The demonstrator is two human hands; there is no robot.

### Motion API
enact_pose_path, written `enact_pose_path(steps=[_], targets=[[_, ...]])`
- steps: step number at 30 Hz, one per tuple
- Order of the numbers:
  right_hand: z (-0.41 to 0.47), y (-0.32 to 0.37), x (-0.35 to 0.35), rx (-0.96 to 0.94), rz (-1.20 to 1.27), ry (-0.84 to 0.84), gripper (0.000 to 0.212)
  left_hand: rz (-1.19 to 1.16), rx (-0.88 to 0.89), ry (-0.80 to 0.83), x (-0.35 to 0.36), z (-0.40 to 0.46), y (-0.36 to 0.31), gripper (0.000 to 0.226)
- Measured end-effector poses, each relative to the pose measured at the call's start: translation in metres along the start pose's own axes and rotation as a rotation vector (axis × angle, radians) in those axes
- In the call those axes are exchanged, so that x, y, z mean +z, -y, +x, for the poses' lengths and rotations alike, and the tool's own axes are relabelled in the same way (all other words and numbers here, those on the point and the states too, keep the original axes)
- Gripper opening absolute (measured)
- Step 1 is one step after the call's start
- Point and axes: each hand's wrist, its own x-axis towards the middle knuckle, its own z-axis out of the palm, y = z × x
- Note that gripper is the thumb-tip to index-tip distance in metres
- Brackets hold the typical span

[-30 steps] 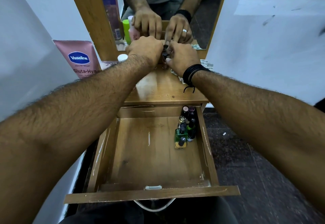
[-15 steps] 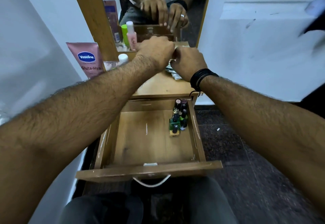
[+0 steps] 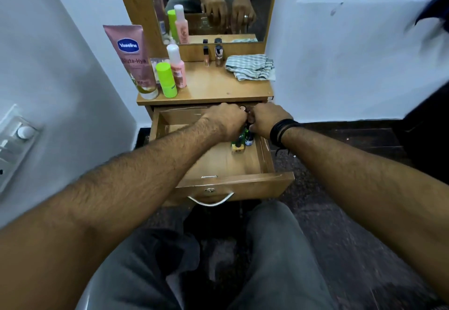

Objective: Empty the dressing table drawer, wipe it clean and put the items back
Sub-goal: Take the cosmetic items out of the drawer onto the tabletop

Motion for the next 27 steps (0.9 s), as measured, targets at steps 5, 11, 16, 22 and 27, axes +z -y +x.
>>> enact_pose_path(steps=[5, 11, 16, 22, 27], targets=[[-0.005, 0.0, 0.015, 0.033, -0.025, 0.03, 0.021, -0.022, -0.014, 0.075, 0.016, -0.007, -0.007, 0.031], [-0.002, 0.001, 0.026, 0.035, -0.021, 0.041, 0.021, -0.045, -0.049, 0.109, 0.022, -0.008, -0.01, 0.028], [0.003, 0.0, 0.027, 0.036, -0.036, 0.03, 0.015, -0.104, -0.066, 0.1, 0.023, -0.006, -0.012, 0.028], [0.001, 0.0, 0.025, 0.01, -0.045, 0.051, 0.015, -0.126, -0.08, 0.074, 0.018, -0.009, -0.01, 0.027], [-0.002, -0.003, -0.002, -0.051, -0.032, 0.089, 0.022, -0.101, -0.049, 0.029, -0.016, -0.013, 0.004, 0.023]])
